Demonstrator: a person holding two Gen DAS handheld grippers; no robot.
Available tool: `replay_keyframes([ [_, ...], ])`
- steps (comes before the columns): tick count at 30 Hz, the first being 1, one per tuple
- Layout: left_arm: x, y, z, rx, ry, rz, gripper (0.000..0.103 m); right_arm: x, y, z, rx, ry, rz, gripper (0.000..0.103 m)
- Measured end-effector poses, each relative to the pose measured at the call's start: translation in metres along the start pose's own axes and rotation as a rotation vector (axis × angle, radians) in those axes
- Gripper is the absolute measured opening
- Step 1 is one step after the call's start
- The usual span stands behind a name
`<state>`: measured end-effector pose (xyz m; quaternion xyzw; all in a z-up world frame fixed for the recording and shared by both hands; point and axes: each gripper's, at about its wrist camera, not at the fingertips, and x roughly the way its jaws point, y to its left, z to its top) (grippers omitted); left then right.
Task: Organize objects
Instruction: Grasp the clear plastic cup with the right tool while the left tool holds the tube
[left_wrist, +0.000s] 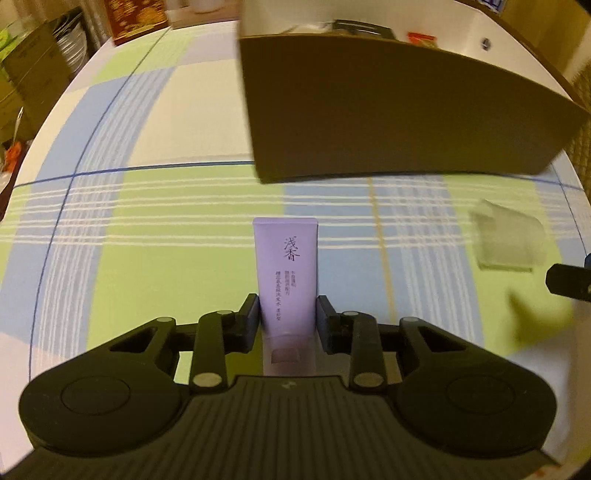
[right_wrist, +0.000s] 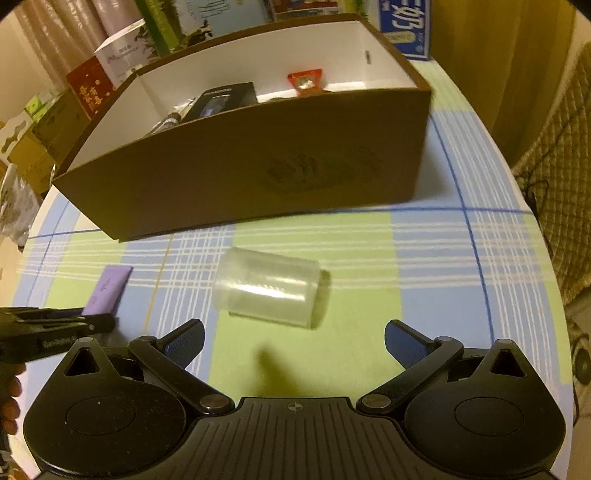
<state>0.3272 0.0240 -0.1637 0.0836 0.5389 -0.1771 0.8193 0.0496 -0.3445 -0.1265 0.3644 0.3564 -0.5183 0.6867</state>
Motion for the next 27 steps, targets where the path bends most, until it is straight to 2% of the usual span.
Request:
replay_keyframes([
  [4,0.001,0.013,0.004,-0.031,0.001,0.02,0.028,0.014,0.013,0.006,-0.039,-0.012,0.007,0.101],
  [8,0.0,0.021,0.007,-0.07,0.007,0.011,0.028,0.03,0.024,0.009,-0.072,-0.014,-0.025,0.101],
  [13,-0.001,0.021,0.009,-0.069,0.008,0.011,0.028,0.044,0.031,0.012,-0.08,-0.017,-0.066,0.1],
  [19,-0.002,0.02,0.008,-0.057,0.004,0.013,0.028,0.054,0.031,0.013,-0.081,-0.009,-0.088,0.076],
  [27,-0.005,0.018,0.001,-0.058,0.006,-0.002,0.028,0.047,0.03,0.002,-0.104,0.005,-0.059,0.074],
])
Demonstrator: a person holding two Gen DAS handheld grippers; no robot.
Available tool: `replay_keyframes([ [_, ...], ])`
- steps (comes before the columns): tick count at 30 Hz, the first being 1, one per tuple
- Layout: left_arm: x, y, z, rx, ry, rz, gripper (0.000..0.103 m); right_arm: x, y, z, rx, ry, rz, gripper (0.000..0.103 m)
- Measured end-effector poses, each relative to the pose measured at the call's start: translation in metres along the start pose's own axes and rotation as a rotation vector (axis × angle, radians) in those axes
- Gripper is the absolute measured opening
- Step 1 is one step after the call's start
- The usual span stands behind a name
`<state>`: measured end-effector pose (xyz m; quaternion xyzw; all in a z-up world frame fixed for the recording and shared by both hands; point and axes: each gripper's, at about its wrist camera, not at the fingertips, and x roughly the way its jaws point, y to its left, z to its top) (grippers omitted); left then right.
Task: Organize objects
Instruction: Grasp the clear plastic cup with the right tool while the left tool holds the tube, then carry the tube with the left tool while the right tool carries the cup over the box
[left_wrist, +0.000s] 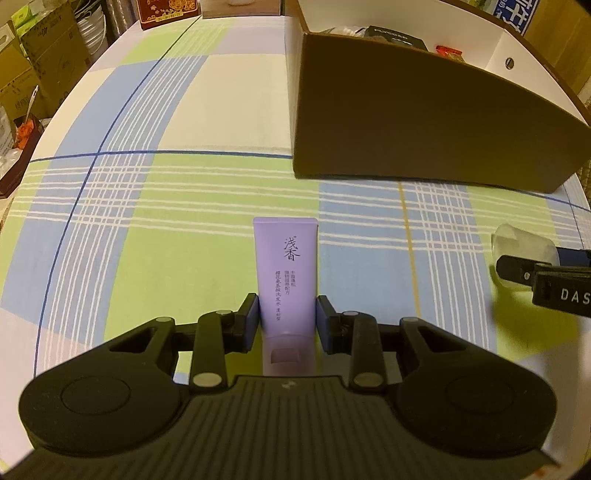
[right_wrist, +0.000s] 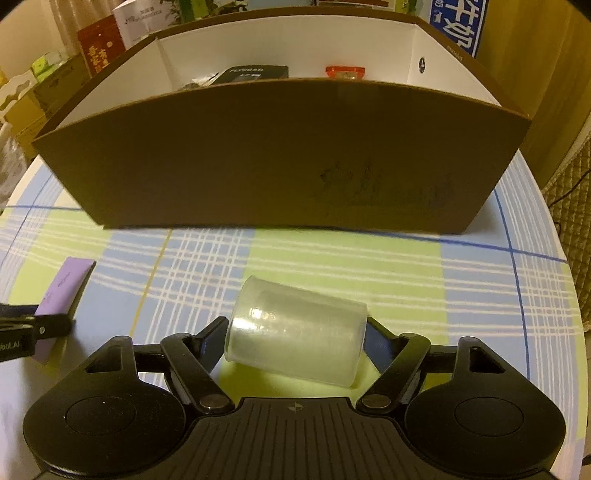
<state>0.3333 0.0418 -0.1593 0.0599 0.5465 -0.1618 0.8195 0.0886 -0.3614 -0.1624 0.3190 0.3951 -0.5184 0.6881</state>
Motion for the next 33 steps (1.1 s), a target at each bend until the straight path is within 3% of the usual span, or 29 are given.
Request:
replay_keyframes([
  [17,-0.035,-0.037,-0.064,0.118,0.071,-0.133,0.028,-0.046,0.003,-0.076,-0.117,0.093,0.121,0.072],
  [21,-0.037,-0.045,-0.067,0.135,0.074,-0.124,0.028,-0.046,0.007,-0.078,-0.127,0.088,0.111,0.073],
  [24,-0.036,-0.048,-0.064,0.125,0.089,-0.13,0.039,-0.046,0.012,-0.078,-0.132,0.08,0.1,0.074],
  [26,-0.034,-0.052,-0.062,0.141,0.095,-0.115,0.039,-0.045,0.012,-0.078,-0.127,0.075,0.087,0.08],
  [30,-0.034,-0.058,-0.063,0.163,0.091,-0.098,0.039,-0.046,0.013,-0.079,-0.134,0.066,0.08,0.081],
  [32,-0.035,-0.057,-0.065,0.159,0.084,-0.084,0.034,-0.046,0.013,-0.08,-0.137,0.065,0.07,0.079],
  [33,-0.035,-0.056,-0.065,0.158,0.082,-0.077,0.032,-0.045,0.014,-0.079,-0.138,0.067,0.074,0.073],
])
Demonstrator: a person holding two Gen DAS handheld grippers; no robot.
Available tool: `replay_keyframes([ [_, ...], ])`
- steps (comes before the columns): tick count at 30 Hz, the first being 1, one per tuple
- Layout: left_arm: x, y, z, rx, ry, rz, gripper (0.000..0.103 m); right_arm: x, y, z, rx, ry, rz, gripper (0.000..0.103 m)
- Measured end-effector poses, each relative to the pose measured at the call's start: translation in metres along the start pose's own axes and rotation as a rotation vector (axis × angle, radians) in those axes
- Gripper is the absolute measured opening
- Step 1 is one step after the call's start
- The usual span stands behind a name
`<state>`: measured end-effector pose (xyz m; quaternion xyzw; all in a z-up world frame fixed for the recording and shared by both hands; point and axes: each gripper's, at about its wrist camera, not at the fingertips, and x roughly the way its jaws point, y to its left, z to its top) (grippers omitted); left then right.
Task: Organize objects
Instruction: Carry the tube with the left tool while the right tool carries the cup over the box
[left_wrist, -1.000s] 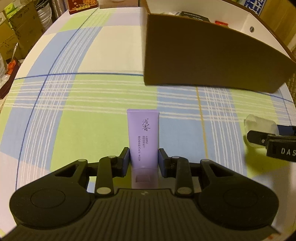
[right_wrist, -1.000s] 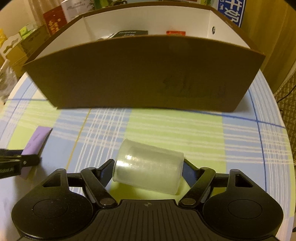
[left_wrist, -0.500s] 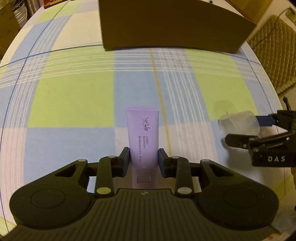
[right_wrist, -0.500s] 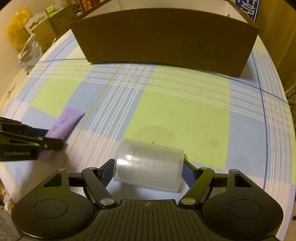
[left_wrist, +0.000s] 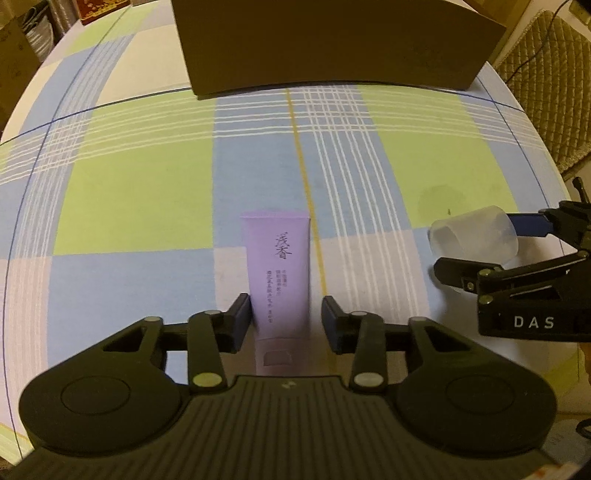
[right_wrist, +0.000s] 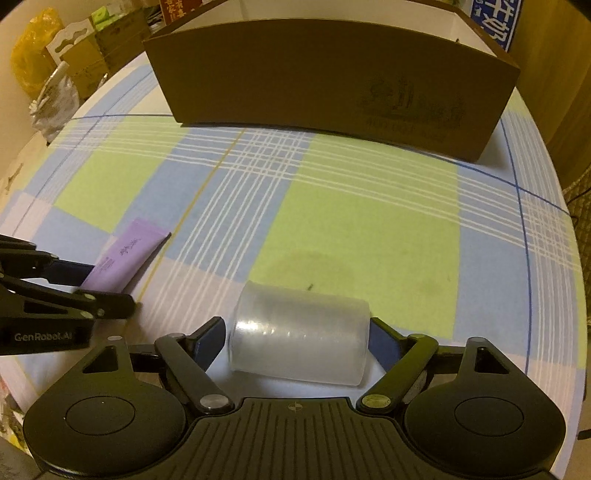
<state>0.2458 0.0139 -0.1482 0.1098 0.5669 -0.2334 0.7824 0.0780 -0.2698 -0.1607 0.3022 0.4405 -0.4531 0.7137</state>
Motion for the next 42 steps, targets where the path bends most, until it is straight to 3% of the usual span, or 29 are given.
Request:
replay_keyframes([
  [1,-0.001,0.001,0.0,-0.001,-0.001,0.004,0.027,0.001,0.0,0.0,-0.001,0.004,0.0,0.072],
  [27,-0.013,0.009,0.004,-0.027,-0.039,-0.028,0.027,-0.015,-0.002,0.002,0.052,-0.061,-0.014,0.071],
  [33,0.0,0.011,0.006,-0.046,0.008,-0.055,0.027,-0.016,-0.004,0.001,0.059,-0.056,-0.013,0.071],
  [37,0.005,0.006,0.006,-0.032,0.002,-0.039,0.033,-0.015,-0.006,0.0,0.072,-0.052,-0.015,0.071],
  [42,0.008,0.001,0.005,-0.006,-0.003,-0.026,0.028,-0.015,-0.01,0.0,0.08,-0.052,-0.015,0.071],
])
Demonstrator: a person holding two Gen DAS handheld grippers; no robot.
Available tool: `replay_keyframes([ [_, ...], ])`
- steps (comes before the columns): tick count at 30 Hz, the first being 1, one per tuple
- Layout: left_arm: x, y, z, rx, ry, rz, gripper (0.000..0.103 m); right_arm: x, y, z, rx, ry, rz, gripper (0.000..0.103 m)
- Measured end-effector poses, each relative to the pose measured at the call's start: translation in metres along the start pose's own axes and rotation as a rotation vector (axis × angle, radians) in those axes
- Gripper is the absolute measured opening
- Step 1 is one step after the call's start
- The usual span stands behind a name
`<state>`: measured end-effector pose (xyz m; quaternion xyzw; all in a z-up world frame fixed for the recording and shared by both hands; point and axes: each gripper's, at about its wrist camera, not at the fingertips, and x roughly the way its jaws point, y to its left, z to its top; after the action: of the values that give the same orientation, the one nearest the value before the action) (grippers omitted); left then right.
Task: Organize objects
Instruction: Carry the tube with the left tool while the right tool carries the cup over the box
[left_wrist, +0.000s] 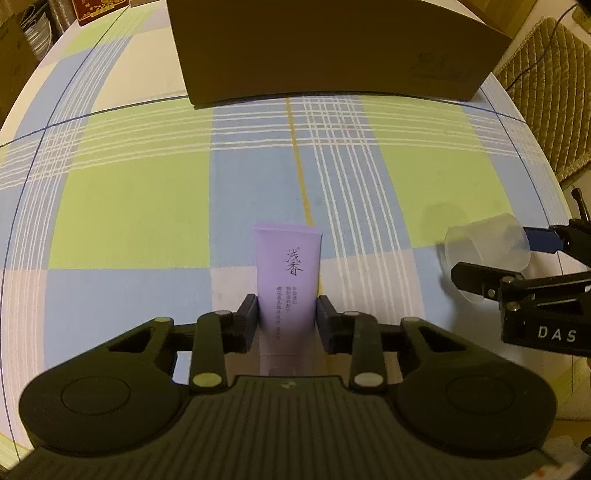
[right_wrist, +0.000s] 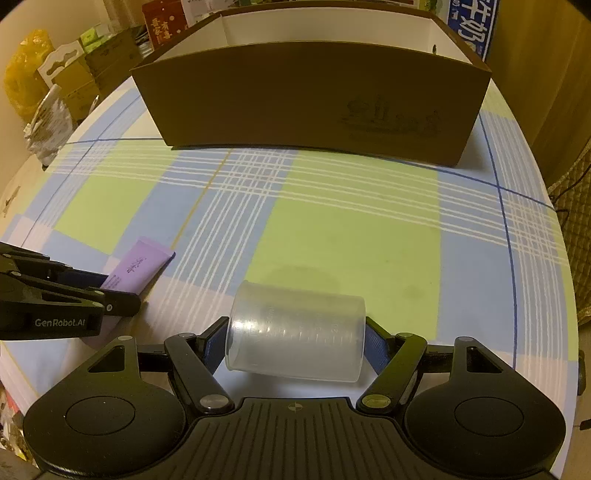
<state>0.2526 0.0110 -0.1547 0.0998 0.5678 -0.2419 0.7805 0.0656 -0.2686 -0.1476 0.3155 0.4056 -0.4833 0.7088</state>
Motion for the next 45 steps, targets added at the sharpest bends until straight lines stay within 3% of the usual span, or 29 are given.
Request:
replay_keyframes([
  [22,-0.027,0.003,0.002,-0.002,-0.078,-0.013,0.028,-0.007,-0.002,0.01,-0.014,-0.031,0.012,0.071],
  [45,-0.07,-0.011,0.073,0.033,-0.221,-0.041,0.028,-0.038,-0.021,0.084,-0.042,-0.165,0.035,0.071],
])
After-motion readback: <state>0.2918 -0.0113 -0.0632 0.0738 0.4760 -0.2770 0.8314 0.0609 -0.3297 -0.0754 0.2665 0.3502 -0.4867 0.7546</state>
